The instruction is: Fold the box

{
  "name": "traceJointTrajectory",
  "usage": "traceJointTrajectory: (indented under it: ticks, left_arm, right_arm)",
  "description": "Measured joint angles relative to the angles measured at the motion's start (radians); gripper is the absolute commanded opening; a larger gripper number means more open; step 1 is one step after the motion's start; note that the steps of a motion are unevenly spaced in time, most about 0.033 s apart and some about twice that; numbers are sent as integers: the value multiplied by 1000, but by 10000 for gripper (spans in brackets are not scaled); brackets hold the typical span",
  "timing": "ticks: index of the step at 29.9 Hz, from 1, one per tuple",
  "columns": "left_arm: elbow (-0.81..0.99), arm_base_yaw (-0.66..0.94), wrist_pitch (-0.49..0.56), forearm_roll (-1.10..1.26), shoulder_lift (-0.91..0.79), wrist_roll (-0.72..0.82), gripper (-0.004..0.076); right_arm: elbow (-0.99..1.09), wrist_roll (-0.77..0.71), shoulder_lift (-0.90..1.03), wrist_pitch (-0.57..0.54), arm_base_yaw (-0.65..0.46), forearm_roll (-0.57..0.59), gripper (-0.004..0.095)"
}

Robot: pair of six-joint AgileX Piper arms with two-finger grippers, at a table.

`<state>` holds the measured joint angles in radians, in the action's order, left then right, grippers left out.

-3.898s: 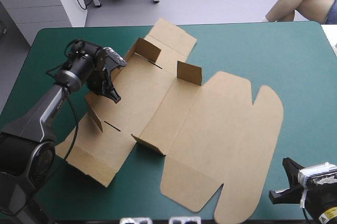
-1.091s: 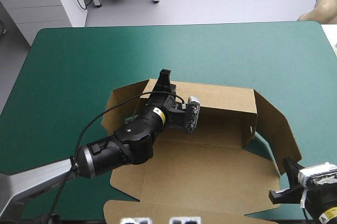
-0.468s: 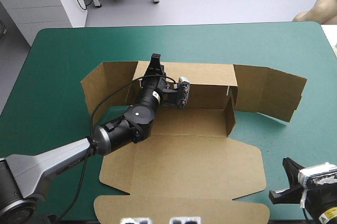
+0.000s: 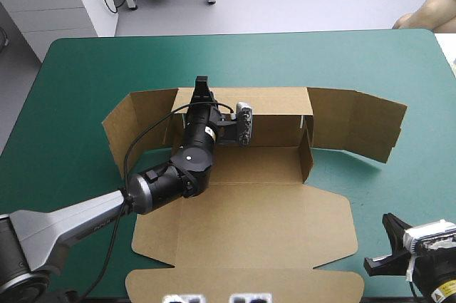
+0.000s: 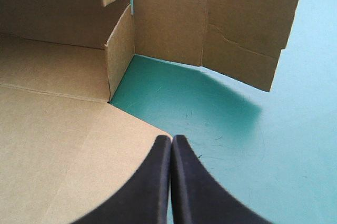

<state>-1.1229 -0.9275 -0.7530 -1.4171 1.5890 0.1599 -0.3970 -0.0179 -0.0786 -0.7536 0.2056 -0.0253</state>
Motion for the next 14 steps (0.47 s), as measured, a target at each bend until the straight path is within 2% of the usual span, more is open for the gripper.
traceJointTrajectory:
  ticks: [8, 14]
  left_arm:
    - [0, -65, -93, 5, 0, 6, -8]
    - [0, -85, -109, 6, 0, 6, -8]
  right_arm:
    - [0, 0, 0, 1, 0, 0, -18]
    - [0, -5, 0, 1, 0, 1, -18]
